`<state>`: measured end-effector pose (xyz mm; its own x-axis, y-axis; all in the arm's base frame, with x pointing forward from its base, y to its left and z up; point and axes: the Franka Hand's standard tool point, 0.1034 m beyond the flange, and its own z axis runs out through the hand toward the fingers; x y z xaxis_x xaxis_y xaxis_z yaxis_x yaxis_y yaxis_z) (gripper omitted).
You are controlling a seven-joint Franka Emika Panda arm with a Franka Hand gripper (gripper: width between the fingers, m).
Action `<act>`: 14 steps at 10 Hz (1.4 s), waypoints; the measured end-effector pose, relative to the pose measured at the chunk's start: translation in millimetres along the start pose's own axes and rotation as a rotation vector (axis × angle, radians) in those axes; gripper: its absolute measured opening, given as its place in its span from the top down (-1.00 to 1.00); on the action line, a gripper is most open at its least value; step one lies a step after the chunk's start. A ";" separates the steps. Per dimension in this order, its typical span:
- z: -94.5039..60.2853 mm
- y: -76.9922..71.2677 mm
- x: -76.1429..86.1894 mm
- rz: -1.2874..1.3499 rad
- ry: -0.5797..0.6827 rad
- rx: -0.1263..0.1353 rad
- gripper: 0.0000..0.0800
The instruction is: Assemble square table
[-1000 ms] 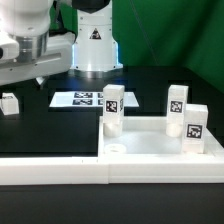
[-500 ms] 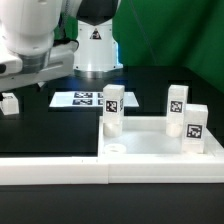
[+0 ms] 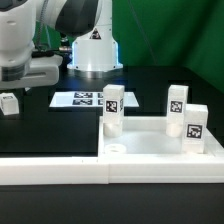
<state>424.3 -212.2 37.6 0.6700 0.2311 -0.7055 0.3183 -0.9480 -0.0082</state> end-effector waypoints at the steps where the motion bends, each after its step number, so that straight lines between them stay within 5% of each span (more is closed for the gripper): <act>1: 0.1 0.0 0.0 0.000 0.000 0.000 -0.62; 3: 3.1 -2.7 0.4 0.000 -0.007 0.003 -0.62; 6: 36.1 -20.2 1.2 -0.017 -0.104 0.033 -0.62; 9: 39.0 -21.8 3.0 -0.024 -0.110 0.031 -0.62; 10: 39.3 -21.9 2.8 -0.025 -0.111 0.031 -0.31; 11: 39.4 -21.9 2.8 -0.025 -0.111 0.031 -0.31; 13: 39.5 -22.0 2.8 -0.025 -0.111 0.031 0.28; 14: 39.5 -22.0 2.8 -0.025 -0.111 0.031 0.28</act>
Offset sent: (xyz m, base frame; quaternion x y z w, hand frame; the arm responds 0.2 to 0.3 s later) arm -0.0317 0.0200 -0.0241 0.0399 -0.0792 -0.0007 0.9961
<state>392.7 -199.4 7.8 0.5833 0.2303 -0.7789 0.3114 -0.9491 -0.0475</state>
